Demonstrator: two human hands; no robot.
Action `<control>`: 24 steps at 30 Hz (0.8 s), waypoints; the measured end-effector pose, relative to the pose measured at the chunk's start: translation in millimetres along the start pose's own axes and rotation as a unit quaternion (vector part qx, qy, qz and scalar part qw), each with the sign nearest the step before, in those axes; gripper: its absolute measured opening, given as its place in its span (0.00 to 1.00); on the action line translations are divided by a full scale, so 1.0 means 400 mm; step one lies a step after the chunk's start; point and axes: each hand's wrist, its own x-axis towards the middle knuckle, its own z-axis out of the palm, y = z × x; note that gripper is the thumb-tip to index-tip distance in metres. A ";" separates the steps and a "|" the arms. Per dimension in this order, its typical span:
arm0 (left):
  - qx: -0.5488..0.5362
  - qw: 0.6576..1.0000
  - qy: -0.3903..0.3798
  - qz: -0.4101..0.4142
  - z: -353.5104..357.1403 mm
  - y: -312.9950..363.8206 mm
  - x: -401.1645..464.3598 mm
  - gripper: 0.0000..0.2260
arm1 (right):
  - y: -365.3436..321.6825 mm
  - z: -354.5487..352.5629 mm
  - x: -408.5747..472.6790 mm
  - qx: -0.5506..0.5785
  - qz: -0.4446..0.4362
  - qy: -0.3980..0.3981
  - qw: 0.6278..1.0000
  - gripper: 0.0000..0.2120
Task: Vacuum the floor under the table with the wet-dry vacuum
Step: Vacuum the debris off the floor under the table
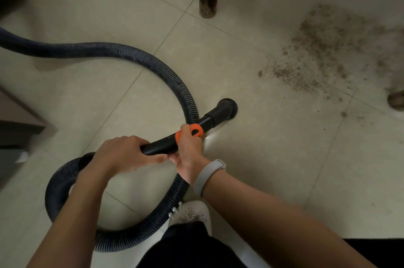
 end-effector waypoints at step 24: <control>-0.030 0.997 0.070 -0.020 0.004 -0.002 0.011 0.21 | -0.073 -0.024 0.077 -0.034 -0.023 -0.002 0.999 0.11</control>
